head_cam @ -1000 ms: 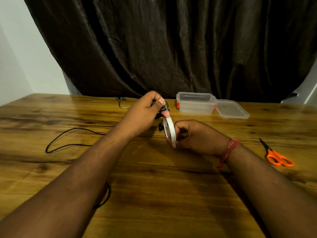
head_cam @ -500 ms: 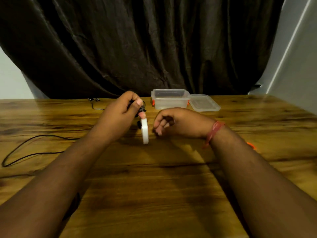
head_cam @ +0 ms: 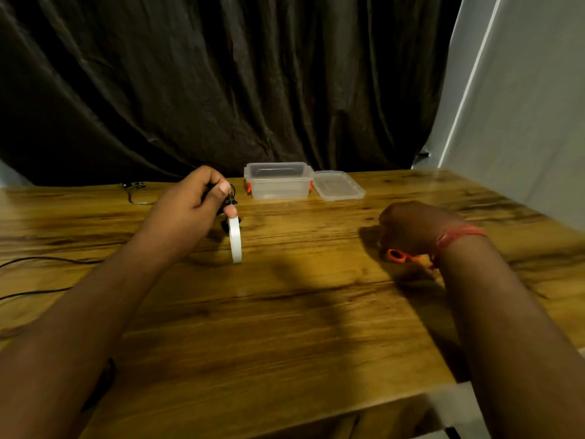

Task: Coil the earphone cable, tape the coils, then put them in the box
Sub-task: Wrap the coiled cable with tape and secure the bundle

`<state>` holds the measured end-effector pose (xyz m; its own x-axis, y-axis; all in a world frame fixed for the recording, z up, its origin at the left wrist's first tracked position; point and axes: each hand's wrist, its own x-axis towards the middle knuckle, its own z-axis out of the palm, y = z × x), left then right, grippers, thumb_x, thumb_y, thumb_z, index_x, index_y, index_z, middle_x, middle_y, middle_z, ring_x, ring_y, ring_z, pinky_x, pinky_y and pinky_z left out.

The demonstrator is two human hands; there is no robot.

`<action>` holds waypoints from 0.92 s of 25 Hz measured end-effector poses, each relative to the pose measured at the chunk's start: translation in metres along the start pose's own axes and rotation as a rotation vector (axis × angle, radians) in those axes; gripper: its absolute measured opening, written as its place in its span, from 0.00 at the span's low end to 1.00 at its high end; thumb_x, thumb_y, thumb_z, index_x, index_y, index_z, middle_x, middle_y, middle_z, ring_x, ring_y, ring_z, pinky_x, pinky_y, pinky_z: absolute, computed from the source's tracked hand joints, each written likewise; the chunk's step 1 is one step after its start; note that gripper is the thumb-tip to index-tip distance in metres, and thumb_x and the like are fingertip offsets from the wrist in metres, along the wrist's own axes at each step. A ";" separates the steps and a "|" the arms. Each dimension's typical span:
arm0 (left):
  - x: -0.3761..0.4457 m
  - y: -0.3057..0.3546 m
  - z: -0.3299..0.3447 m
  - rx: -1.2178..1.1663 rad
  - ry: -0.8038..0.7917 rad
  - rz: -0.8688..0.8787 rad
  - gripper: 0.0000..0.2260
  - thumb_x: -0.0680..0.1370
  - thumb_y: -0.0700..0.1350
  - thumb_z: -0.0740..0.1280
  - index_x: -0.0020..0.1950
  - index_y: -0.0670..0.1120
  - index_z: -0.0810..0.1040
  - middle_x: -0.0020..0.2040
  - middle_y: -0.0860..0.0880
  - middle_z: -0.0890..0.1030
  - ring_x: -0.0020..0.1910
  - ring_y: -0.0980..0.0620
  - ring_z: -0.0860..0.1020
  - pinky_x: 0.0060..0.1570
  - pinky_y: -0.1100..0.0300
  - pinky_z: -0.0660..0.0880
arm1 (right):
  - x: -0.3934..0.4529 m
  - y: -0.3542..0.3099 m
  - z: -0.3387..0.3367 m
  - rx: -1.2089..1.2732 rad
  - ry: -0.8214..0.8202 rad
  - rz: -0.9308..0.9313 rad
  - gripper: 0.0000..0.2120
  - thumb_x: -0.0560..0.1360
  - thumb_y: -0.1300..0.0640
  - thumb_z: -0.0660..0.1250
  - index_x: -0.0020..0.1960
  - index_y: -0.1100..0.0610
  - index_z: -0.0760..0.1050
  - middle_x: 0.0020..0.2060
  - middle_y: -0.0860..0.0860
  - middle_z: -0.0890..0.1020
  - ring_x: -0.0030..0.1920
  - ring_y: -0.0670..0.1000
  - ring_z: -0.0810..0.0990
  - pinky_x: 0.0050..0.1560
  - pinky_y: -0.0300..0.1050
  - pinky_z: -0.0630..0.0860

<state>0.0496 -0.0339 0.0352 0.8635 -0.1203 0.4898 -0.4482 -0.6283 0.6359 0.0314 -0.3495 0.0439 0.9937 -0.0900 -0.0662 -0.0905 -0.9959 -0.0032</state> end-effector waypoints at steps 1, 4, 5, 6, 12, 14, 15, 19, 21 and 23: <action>0.000 0.000 -0.001 0.006 0.000 -0.001 0.06 0.82 0.51 0.58 0.50 0.53 0.73 0.40 0.56 0.83 0.44 0.53 0.79 0.45 0.53 0.74 | -0.004 0.004 0.002 -0.035 0.025 0.031 0.05 0.75 0.50 0.67 0.47 0.51 0.76 0.46 0.52 0.78 0.48 0.55 0.77 0.47 0.47 0.74; 0.001 0.000 -0.002 0.037 -0.002 -0.001 0.07 0.83 0.50 0.58 0.51 0.52 0.73 0.39 0.56 0.82 0.43 0.61 0.77 0.40 0.62 0.70 | -0.010 0.010 0.008 -0.061 0.090 0.058 0.08 0.76 0.49 0.63 0.48 0.52 0.76 0.45 0.55 0.79 0.48 0.58 0.79 0.47 0.47 0.75; 0.001 0.000 -0.002 0.053 -0.002 0.009 0.07 0.83 0.50 0.57 0.51 0.51 0.73 0.39 0.56 0.82 0.42 0.62 0.76 0.38 0.64 0.68 | -0.011 0.010 0.009 -0.040 0.100 0.053 0.08 0.76 0.49 0.62 0.47 0.52 0.75 0.44 0.55 0.79 0.47 0.58 0.79 0.48 0.49 0.77; 0.001 -0.001 -0.002 0.065 -0.002 0.019 0.06 0.83 0.50 0.57 0.51 0.51 0.73 0.39 0.56 0.82 0.41 0.63 0.76 0.37 0.64 0.68 | -0.011 0.009 0.009 -0.013 0.099 0.048 0.07 0.75 0.50 0.62 0.46 0.53 0.75 0.43 0.55 0.79 0.46 0.58 0.79 0.49 0.50 0.78; 0.004 -0.006 -0.001 0.082 0.001 0.040 0.07 0.83 0.50 0.57 0.50 0.50 0.72 0.41 0.53 0.82 0.43 0.56 0.77 0.43 0.56 0.71 | -0.018 0.011 0.018 0.068 0.194 -0.036 0.07 0.74 0.54 0.66 0.39 0.54 0.76 0.37 0.54 0.81 0.39 0.57 0.79 0.44 0.50 0.78; 0.004 -0.005 -0.001 0.088 0.004 0.044 0.06 0.83 0.49 0.57 0.50 0.50 0.72 0.42 0.53 0.81 0.43 0.56 0.76 0.41 0.56 0.70 | -0.022 0.011 0.023 0.082 0.241 -0.048 0.09 0.74 0.51 0.65 0.36 0.53 0.73 0.35 0.53 0.79 0.38 0.56 0.78 0.42 0.49 0.78; 0.004 -0.004 -0.002 0.087 0.003 0.043 0.06 0.83 0.49 0.57 0.50 0.51 0.72 0.41 0.53 0.80 0.42 0.58 0.76 0.40 0.57 0.69 | -0.022 0.011 0.025 0.067 0.247 -0.039 0.10 0.74 0.49 0.65 0.37 0.52 0.72 0.35 0.52 0.78 0.38 0.55 0.78 0.42 0.49 0.78; 0.002 0.000 -0.003 0.057 -0.009 -0.008 0.07 0.83 0.50 0.57 0.50 0.51 0.72 0.41 0.54 0.81 0.40 0.63 0.75 0.40 0.58 0.71 | -0.020 0.015 0.018 0.087 0.108 0.033 0.07 0.73 0.47 0.68 0.46 0.49 0.74 0.38 0.50 0.78 0.39 0.50 0.77 0.43 0.48 0.79; 0.002 0.001 -0.004 0.019 -0.009 -0.036 0.07 0.83 0.50 0.56 0.50 0.52 0.72 0.42 0.54 0.82 0.42 0.61 0.77 0.44 0.56 0.73 | -0.018 0.014 0.018 0.076 0.099 -0.001 0.08 0.73 0.45 0.68 0.47 0.47 0.74 0.38 0.48 0.77 0.39 0.49 0.77 0.42 0.48 0.79; 0.002 0.001 -0.005 -0.013 -0.007 -0.053 0.07 0.83 0.51 0.56 0.49 0.52 0.72 0.41 0.55 0.83 0.43 0.58 0.79 0.45 0.55 0.74 | -0.019 0.005 0.022 -0.013 0.179 -0.107 0.11 0.73 0.41 0.67 0.46 0.47 0.73 0.36 0.46 0.76 0.37 0.49 0.77 0.40 0.48 0.79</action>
<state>0.0499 -0.0313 0.0397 0.8879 -0.0924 0.4507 -0.4043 -0.6242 0.6685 0.0102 -0.3522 0.0234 0.9936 0.0176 0.1118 0.0163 -0.9998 0.0125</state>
